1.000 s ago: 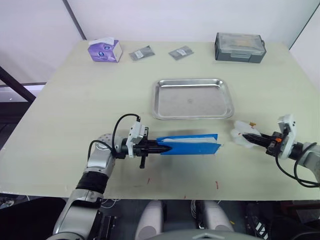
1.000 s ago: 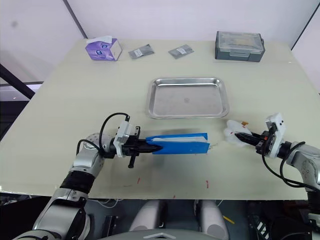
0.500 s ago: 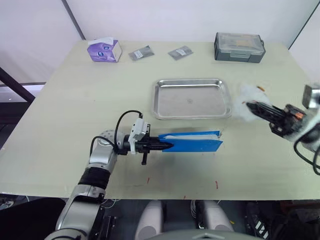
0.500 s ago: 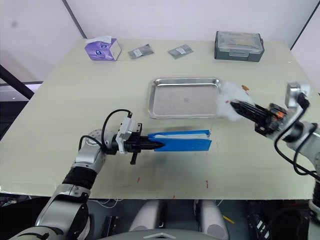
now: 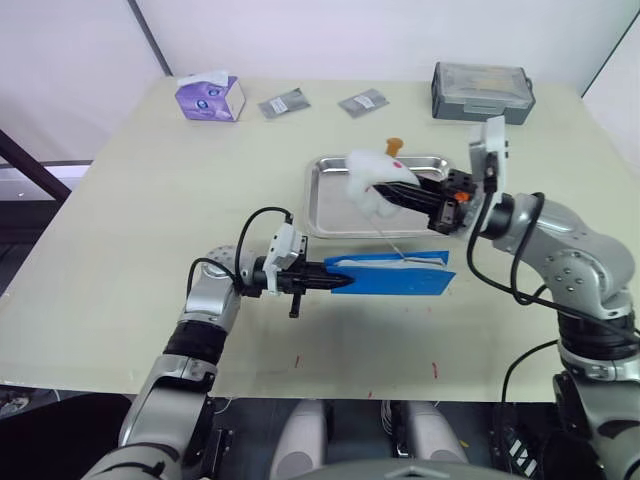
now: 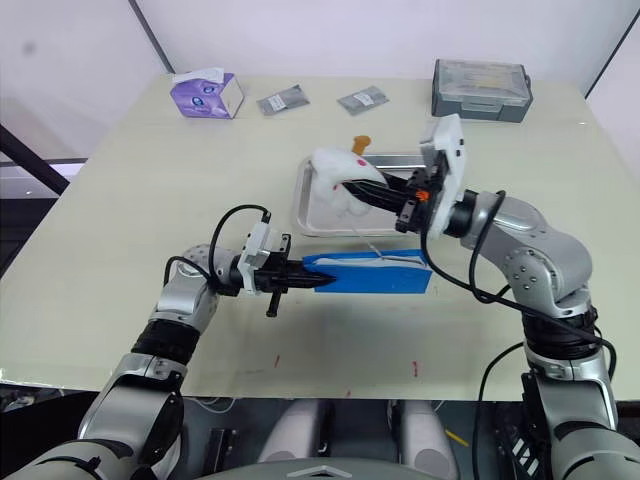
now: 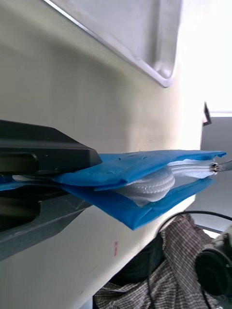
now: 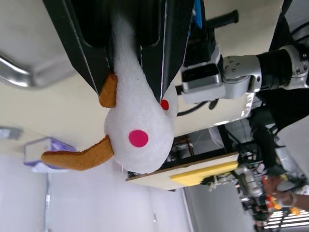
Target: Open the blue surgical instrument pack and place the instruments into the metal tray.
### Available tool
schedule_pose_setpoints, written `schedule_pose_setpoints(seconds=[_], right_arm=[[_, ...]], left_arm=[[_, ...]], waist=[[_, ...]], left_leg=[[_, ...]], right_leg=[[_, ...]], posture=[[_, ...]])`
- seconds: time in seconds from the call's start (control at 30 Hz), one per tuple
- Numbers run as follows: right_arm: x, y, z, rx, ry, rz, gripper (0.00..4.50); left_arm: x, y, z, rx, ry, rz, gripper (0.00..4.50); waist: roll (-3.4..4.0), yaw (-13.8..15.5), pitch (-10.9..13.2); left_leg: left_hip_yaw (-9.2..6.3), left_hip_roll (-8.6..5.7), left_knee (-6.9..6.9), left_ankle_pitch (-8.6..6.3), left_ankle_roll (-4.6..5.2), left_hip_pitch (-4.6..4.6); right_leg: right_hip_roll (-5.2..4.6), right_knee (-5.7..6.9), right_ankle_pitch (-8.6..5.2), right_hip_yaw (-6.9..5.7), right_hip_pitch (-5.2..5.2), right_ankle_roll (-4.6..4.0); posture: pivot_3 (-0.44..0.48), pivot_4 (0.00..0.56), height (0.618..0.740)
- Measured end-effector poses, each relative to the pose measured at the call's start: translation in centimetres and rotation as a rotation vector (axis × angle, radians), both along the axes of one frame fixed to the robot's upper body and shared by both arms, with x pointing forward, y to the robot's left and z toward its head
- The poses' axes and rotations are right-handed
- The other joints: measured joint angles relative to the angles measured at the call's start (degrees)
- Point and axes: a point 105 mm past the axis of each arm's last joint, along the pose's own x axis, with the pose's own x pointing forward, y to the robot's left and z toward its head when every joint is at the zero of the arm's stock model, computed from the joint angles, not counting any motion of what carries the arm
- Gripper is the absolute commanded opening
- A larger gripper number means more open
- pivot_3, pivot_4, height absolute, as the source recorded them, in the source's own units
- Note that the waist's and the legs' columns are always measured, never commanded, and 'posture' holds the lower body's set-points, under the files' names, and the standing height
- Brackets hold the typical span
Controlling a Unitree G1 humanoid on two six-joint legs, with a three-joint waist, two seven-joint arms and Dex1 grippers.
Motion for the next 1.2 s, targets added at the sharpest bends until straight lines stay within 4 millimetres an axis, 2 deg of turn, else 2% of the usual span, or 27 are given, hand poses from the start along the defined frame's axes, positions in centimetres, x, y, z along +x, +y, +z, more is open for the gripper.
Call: schedule_pose_setpoints(seconds=[0.1, 0.2, 0.3, 0.4, 0.47, 0.5, 0.63, 0.73, 0.87, 0.97, 1.03, 1.13, 1.2], right_arm=[[-0.3, 1.4, 0.3, -0.004, -0.037, 0.023, 0.12], [-1.8, 2.6, 0.4, -0.042, -0.114, 0.092, 0.12], [-2.7, 2.5, -0.1, -0.088, -0.177, 0.123, 0.12], [-4.7, 0.9, -4.0, -0.264, -0.224, 0.214, 0.12], [-5.6, 0.6, -4.9, -0.277, -0.210, 0.274, 0.92], [-5.9, 0.5, -5.1, -0.289, -0.230, 0.295, 1.15], [-6.8, 0.0, -5.7, -0.327, -0.255, 0.350, 3.19], [-7.6, 0.1, -5.3, -0.287, -0.239, 0.394, 4.41], [-8.3, -0.5, -4.5, -0.268, -0.216, 0.418, 4.46], [-8.0, -1.1, -4.0, -0.257, -0.212, 0.387, 4.46], [-7.1, -1.8, -3.8, -0.254, -0.205, 0.333, 4.46], [-4.3, -4.1, -3.8, -0.230, -0.147, 0.190, 4.46], [-3.5, -4.9, -4.2, -0.224, -0.119, 0.154, 4.46]], left_arm=[[0.0, 0.0, -0.2, -0.002, 0.008, 0.004, 0.00], [0.1, -0.1, -0.1, -0.007, 0.008, 0.003, 0.00], [0.2, -0.1, -0.2, -0.003, 0.014, 0.005, 0.00], [0.4, 0.2, -0.9, 0.020, 0.032, 0.022, 0.00], [0.5, 0.3, -1.1, 0.022, 0.038, 0.026, 0.00], [0.5, 0.2, -1.2, 0.022, 0.038, 0.024, 0.00], [1.1, 0.2, -1.0, 0.027, 0.030, 0.028, 0.00], [1.4, 0.1, -0.9, 0.024, 0.024, 0.030, 0.00], [1.5, 0.2, -1.1, 0.022, 0.031, 0.029, 0.00], [1.5, 0.2, -1.0, 0.023, 0.025, 0.027, 0.00], [1.5, 0.2, -1.1, 0.022, 0.023, 0.027, 0.00], [1.5, 0.2, -1.1, 0.022, 0.020, 0.025, 0.00], [1.5, 0.2, -1.0, 0.022, 0.018, 0.024, 0.00]], waist=[[0.00, 0.0, 0.0], [0.00, 0.0, 0.0], [0.00, 0.0, 0.0], [-0.01, 0.1, 0.0], [-0.02, -0.3, 0.0], [-0.02, -0.5, 0.0], [-0.03, -1.1, 0.0], [-0.03, -1.3, 0.0], [-0.04, -1.2, 0.0], [-0.04, -1.2, 0.0], [-0.04, -1.2, 0.0], [-0.05, -1.2, 0.0], [-0.05, -1.2, 0.0]], left_leg=[[-0.01, -0.01, 0.09, 0.00, -0.01, -0.08], [-0.03, -0.01, 0.10, 0.00, 0.01, -0.08], [-0.03, -0.04, 0.11, -0.01, 0.01, -0.08], [0.05, -0.08, 0.12, -0.01, 0.02, -0.14], [0.04, -0.06, 0.12, -0.01, 0.02, -0.07], [0.03, -0.06, 0.13, -0.01, 0.02, -0.04], [0.02, -0.06, 0.16, -0.01, 0.02, -0.04], [-0.09, -0.05, 0.16, -0.01, 0.02, -0.03], [-0.26, -0.06, 0.18, -0.01, 0.02, -0.04], [-0.26, -0.06, 0.18, -0.01, 0.02, -0.03], [-0.25, -0.06, 0.19, -0.01, 0.02, -0.03], [-0.22, -0.07, 0.19, -0.01, 0.02, -0.03], [-0.19, -0.07, 0.19, -0.01, 0.02, -0.03]], right_leg=[[-0.02, 0.18, 0.00, 0.09, -0.18, 0.01], [-0.02, 0.22, 0.00, 0.07, -0.19, 0.00], [-0.03, 0.22, 0.00, 0.06, -0.19, 0.01], [-0.04, 0.17, 0.00, 0.04, -0.19, 0.01], [-0.01, 0.27, 0.00, 0.11, -0.19, 0.01], [0.00, 0.32, 0.00, 0.11, -0.19, 0.00], [0.02, 0.35, -0.01, 0.09, -0.18, 0.00], [0.01, 0.36, -0.01, 0.11, -0.19, 0.00], [0.00, 0.37, -0.01, 0.08, -0.18, 0.00], [0.01, 0.38, -0.01, 0.09, -0.18, 0.00], [0.00, 0.38, -0.01, 0.10, -0.18, 0.00], [0.00, 0.39, -0.01, 0.10, -0.18, 0.00], [0.00, 0.39, -0.01, 0.09, -0.18, 0.00]], posture=[[0.000, 0.150, 0.734], [0.000, 0.150, 0.734], [0.000, 0.150, 0.734], [0.000, 0.150, 0.734], [0.000, 0.150, 0.734], [0.000, 0.150, 0.734], [0.000, 0.150, 0.734], [0.000, 0.150, 0.734], [0.000, 0.150, 0.734], [0.000, 0.150, 0.734], [0.000, 0.150, 0.734], [0.000, 0.150, 0.734], [0.000, 0.150, 0.734]])
